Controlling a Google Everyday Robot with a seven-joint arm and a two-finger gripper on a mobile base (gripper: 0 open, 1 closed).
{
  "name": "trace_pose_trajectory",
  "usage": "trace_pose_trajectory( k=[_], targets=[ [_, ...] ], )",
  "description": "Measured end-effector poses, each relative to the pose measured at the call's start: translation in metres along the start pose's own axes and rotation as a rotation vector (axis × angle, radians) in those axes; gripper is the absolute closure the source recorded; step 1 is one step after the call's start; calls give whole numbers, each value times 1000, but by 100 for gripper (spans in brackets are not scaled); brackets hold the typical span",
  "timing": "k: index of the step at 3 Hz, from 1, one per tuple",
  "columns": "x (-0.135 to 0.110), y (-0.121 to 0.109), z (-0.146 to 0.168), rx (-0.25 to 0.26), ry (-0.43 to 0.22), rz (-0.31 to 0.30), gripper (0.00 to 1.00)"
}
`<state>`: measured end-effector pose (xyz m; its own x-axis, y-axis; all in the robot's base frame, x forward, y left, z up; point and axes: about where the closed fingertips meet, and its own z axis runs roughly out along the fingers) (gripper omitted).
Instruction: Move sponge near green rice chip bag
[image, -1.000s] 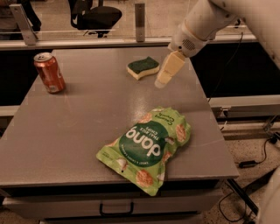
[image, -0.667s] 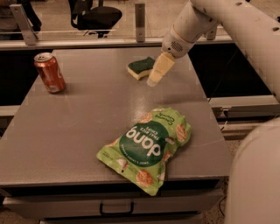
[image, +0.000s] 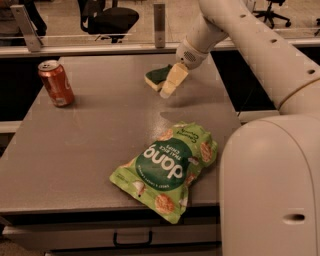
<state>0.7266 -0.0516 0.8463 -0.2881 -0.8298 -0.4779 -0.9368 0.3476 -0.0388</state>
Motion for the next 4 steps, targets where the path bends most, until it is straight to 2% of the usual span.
trace_pose_trajectory(
  k=[2,3,4],
  targets=[
    [-6,-10,13,-18,4,17,49],
    [-8,-4,2,-30,-15,13,72],
    [-5,30,-35,-75,-56,-67,100]
  ],
)
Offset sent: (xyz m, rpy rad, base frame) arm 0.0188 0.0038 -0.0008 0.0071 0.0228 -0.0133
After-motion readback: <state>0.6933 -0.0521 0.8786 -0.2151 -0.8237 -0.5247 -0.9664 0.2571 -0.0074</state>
